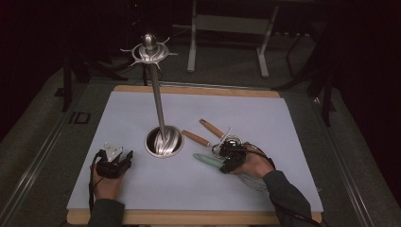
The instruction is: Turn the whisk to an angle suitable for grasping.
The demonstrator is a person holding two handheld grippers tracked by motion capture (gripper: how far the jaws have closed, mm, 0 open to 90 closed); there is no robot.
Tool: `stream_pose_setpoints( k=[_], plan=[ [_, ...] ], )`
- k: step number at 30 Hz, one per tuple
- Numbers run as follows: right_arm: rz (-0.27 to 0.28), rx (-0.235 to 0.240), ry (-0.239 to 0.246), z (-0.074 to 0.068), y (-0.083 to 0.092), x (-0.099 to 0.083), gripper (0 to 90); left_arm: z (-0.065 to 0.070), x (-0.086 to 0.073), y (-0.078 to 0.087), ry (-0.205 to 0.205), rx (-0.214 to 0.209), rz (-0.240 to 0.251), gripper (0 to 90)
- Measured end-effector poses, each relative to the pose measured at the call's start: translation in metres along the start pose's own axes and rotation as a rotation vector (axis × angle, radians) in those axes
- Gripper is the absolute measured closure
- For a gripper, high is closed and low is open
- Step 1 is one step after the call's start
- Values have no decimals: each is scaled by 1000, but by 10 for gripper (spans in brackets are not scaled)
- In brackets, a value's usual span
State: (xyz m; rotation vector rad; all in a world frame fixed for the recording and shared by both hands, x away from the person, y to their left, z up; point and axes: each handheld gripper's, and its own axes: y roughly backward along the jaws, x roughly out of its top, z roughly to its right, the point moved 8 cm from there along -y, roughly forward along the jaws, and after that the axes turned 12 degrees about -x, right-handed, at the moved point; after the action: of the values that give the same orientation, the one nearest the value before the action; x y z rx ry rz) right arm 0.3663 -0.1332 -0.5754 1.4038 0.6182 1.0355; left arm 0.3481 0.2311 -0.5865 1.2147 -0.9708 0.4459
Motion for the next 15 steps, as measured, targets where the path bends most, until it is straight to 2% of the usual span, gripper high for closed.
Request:
stream_pose_setpoints(
  k=[5,12,13,14,15],
  plan=[
    [50,17,0,-4,3,0,688,0,0,0,3,-1,1,579],
    [162,53,-3,-9,16,3,689,0,0,0,2,-1,2,579],
    [162,53,-3,-9,16,3,689,0,0,0,2,-1,2,579],
    [175,55,-15,-8,20,4,689,0,0,0,1,-1,2,579],
    [210,62,-33,-4,26,5,689,0,0,0,3,0,2,579]
  ],
)
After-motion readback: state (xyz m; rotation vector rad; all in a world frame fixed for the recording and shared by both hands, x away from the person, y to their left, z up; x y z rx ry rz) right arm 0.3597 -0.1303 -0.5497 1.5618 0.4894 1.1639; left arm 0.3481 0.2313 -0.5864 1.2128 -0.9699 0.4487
